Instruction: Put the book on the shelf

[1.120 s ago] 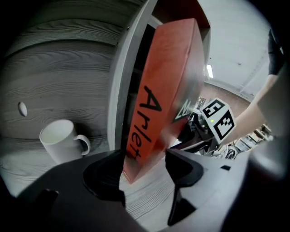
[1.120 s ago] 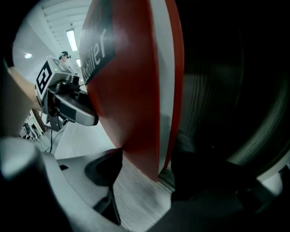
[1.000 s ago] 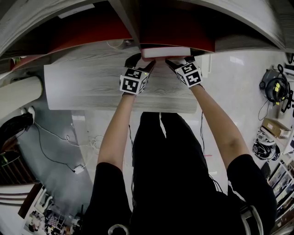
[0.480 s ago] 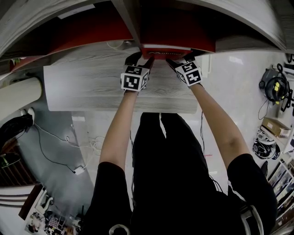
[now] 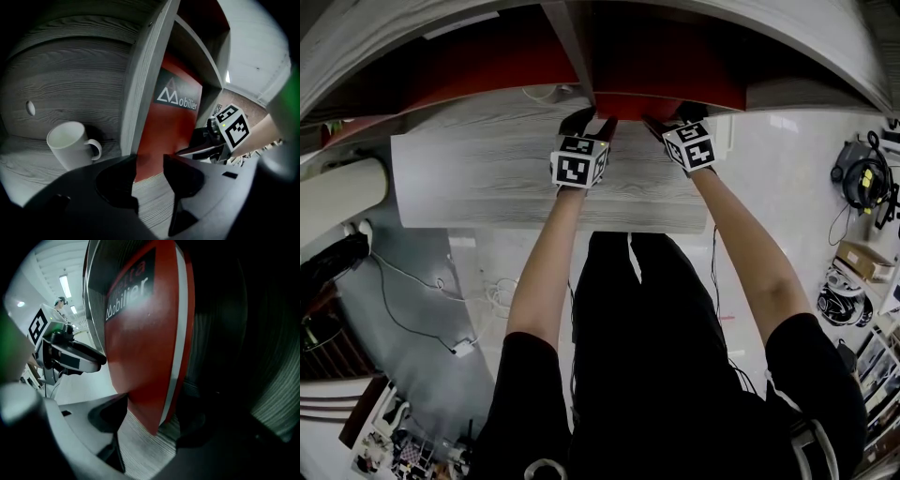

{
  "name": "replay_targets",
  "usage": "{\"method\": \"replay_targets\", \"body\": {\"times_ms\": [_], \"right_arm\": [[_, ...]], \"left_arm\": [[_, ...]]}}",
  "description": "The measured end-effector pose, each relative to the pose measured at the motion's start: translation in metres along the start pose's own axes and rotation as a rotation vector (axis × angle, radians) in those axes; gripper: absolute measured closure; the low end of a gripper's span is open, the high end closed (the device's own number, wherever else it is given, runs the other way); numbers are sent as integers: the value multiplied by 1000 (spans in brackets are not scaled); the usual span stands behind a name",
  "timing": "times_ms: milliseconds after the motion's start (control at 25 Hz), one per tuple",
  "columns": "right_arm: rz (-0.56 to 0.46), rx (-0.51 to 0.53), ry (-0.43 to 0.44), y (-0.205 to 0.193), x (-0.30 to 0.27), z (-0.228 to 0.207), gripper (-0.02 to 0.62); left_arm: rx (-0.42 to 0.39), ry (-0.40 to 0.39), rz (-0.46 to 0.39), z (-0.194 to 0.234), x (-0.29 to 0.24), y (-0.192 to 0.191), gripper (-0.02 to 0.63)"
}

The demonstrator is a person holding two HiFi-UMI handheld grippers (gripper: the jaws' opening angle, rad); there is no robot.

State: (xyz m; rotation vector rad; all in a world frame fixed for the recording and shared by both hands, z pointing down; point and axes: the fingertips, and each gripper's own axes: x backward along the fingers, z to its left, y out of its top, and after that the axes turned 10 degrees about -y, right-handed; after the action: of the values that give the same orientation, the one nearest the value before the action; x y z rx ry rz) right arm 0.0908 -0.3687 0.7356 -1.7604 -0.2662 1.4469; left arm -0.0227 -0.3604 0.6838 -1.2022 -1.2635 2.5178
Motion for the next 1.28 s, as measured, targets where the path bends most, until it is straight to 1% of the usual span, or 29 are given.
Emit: {"method": "replay_targets", "body": {"times_ms": [200, 320, 440, 680, 840, 1160, 1280], "right_arm": [[4, 12, -7, 2, -5, -4, 268], [6, 17, -13, 5, -7, -5, 267], [6, 19, -19, 6, -8, -6, 265], [4, 15, -25, 8, -11, -8, 264], [1, 2, -27, 10, -12, -9, 264], [0, -46, -14, 13, -16, -10, 262], [-5, -56, -17, 14, -18, -12, 258]], "left_arm": [[8, -5, -6, 1, -1, -1, 425], [21, -22, -22, -1, 0, 0, 425], [17, -37, -30, -5, -1, 1, 425], [31, -33, -32, -7, -3, 1, 425], [37, -37, -31, -8, -2, -1, 455], [28, -65, -12, -17, 0, -11, 554], [32, -93, -25, -22, 0, -13, 568]]}}
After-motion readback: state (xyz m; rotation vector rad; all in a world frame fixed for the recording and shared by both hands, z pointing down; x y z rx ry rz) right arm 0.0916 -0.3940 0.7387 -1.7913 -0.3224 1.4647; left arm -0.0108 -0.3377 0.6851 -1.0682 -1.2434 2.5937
